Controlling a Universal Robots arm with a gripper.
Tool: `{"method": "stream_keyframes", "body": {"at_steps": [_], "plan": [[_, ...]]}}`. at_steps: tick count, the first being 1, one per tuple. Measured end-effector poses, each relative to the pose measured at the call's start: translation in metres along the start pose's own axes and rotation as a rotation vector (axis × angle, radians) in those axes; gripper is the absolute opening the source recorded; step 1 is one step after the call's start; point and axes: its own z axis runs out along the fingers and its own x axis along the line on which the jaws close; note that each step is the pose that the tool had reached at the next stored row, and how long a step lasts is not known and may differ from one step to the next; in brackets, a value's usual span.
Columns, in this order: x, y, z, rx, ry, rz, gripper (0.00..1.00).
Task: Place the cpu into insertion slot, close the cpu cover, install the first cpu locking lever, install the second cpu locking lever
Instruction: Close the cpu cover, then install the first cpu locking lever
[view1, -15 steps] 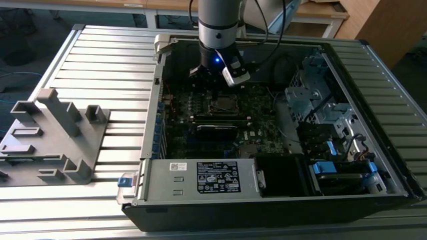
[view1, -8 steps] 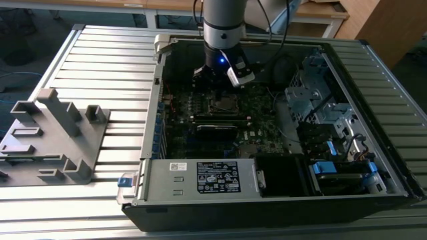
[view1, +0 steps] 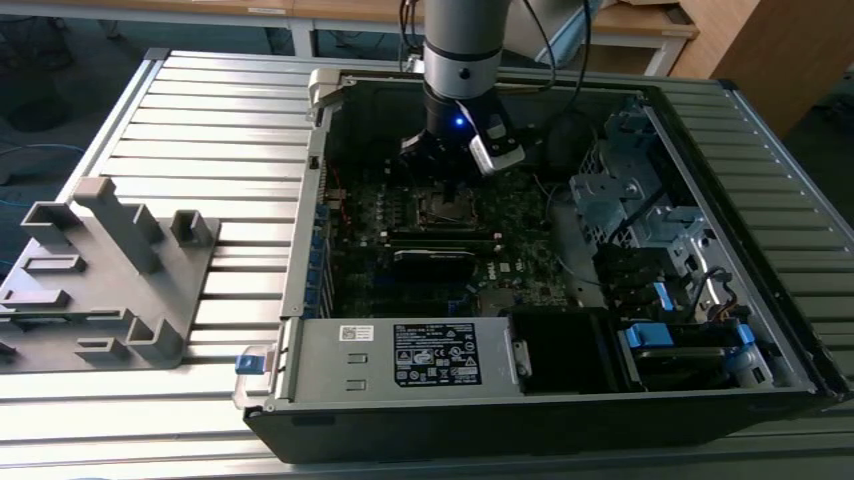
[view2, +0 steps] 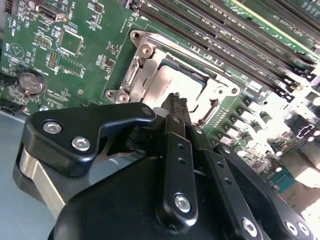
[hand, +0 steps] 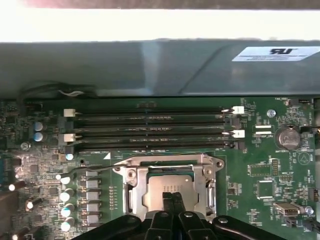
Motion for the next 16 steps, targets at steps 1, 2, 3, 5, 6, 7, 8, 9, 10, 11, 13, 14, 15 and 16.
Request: {"method": "stream_keyframes", "body": {"at_steps": [1, 2, 3, 5, 6, 7, 8, 9, 10, 11, 13, 14, 15, 16], "plan": [[-0.0002, 0.0000, 0.0001, 0.0002, 0.0000, 0.002, 0.10], [-0.0003, 0.0001, 0.0003, 0.0006, -0.0002, 0.010, 0.10], [-0.0003, 0.0001, 0.0004, 0.0012, -0.0003, 0.022, 0.10], [-0.0003, 0.0001, 0.0007, 0.0025, -0.0006, 0.044, 0.10], [-0.0003, 0.0000, 0.0007, 0.0026, -0.0006, 0.046, 0.10], [-0.0003, 0.0000, 0.0007, 0.0026, -0.0006, 0.046, 0.10], [-0.0002, 0.0001, 0.0009, 0.0024, -0.0007, 0.046, 0.10], [-0.0001, 0.0001, 0.0011, 0.0024, -0.0007, 0.046, 0.10], [-0.0001, 0.0000, 0.0011, 0.0025, -0.0007, 0.046, 0.10], [-0.0001, 0.0001, 0.0011, 0.0025, -0.0007, 0.046, 0.10], [-0.0001, 0.0001, 0.0011, 0.0025, -0.0007, 0.046, 0.10], [-0.0001, 0.0001, 0.0011, 0.0024, -0.0007, 0.046, 0.10], [0.0000, 0.0001, 0.0011, 0.0025, -0.0007, 0.046, 0.10], [0.0000, 0.0000, 0.0011, 0.0025, -0.0007, 0.046, 0.10]]}}
